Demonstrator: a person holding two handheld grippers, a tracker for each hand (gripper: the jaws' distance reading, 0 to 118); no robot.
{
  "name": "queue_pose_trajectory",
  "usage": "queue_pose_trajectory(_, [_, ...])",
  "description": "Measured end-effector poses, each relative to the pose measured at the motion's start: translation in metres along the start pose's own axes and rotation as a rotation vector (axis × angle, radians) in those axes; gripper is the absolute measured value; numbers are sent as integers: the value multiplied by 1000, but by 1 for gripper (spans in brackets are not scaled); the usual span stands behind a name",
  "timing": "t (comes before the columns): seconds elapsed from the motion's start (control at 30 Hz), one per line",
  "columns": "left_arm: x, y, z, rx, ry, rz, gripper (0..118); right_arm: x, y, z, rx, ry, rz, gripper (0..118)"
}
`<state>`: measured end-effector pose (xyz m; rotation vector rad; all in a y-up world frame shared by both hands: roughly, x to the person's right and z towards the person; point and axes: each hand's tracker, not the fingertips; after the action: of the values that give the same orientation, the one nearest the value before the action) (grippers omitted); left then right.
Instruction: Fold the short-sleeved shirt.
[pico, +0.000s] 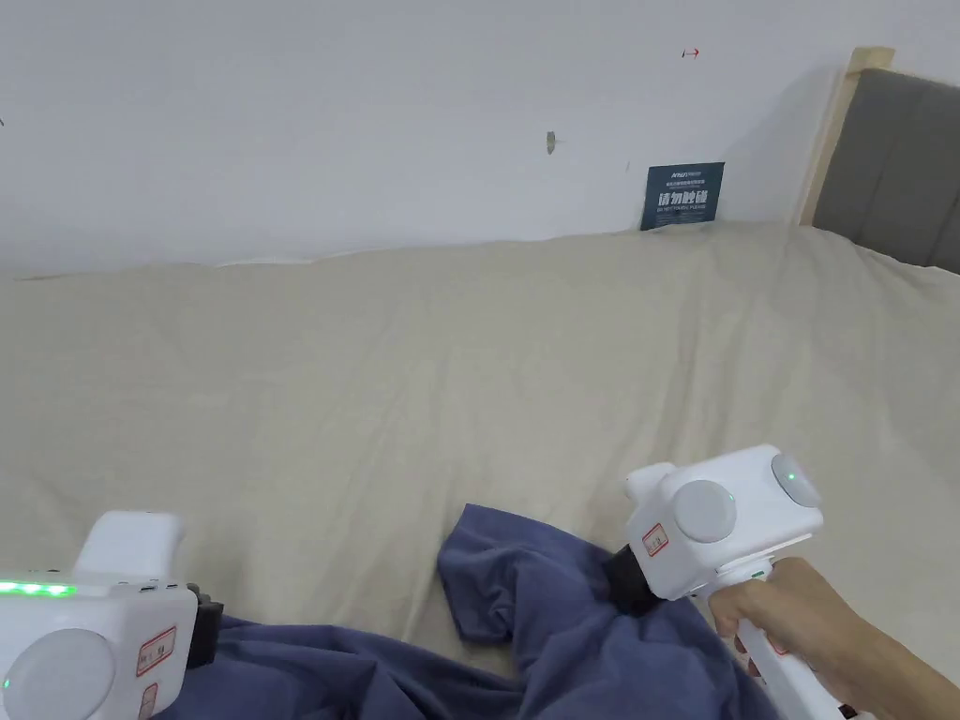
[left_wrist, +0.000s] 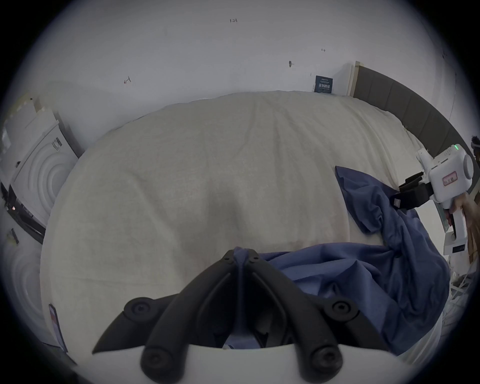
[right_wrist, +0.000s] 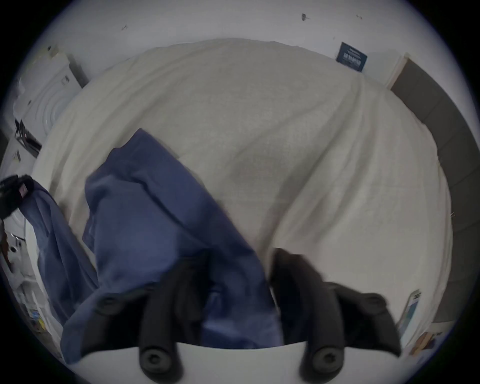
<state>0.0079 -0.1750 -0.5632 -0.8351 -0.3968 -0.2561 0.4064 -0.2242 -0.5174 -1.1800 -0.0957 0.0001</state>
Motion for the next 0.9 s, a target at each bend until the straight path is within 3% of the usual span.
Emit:
queue_pose_trajectory(0.03, [0, 0, 1, 0, 2, 2, 2, -2, 0, 2, -3, -41, 26, 9])
queue_pose_trajectory(0.37, [-10, 7, 28, 21, 19, 11, 2, 16, 6, 48, 50, -16, -7, 7])
queue_pose_trajectory(0.47, [-16, 13, 44, 52, 40, 13, 2, 27, 16, 85, 136, -30, -7, 7])
queue_pose_trajectory(0.7, [-41, 42, 107, 156, 137, 38, 2, 66, 45, 189, 335, -21, -112, 7])
queue_pose_trajectory(0.9, [-64, 73, 187, 284, 247, 33, 2, 80, 49, 282, 477, -81, -104, 7])
